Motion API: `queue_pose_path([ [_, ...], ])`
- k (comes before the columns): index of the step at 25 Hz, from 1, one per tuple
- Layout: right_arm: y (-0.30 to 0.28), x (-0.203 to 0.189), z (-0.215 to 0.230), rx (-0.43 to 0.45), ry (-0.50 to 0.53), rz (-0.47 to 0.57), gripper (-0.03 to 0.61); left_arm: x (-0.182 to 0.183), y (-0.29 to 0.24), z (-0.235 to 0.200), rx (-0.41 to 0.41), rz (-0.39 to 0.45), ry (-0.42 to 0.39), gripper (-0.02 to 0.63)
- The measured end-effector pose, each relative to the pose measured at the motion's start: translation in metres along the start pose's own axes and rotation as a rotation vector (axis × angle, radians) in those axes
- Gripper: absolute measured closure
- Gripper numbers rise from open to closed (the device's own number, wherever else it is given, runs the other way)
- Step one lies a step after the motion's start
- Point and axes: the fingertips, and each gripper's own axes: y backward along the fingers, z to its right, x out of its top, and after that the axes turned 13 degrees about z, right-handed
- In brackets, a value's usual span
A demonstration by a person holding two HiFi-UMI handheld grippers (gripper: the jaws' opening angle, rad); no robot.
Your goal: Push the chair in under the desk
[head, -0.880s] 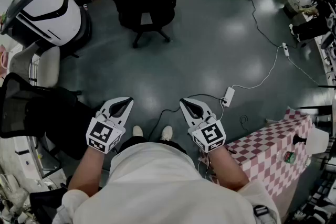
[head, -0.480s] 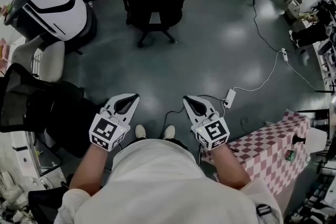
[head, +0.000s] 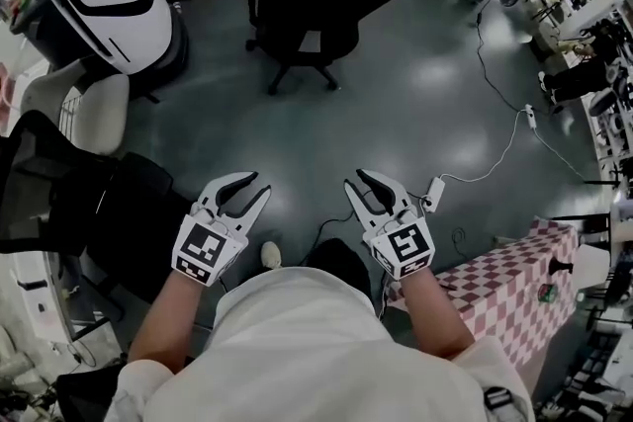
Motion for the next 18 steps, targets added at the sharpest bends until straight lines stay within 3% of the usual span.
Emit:
queue_pose_path([
  [8, -0.023, -0.007, 0.015, -0.025, 0.002, -0.041, 0.494, -0.008, -0.008, -0.032, 0.005, -0.002, -0.011, 0.505],
  [18, -0.088, -0.015, 0.111, 0.0, 0.012, -0.012, 0.494, 0.005, -0.091, -0.098, 0.038, -0.033, -0.071, 0.505],
])
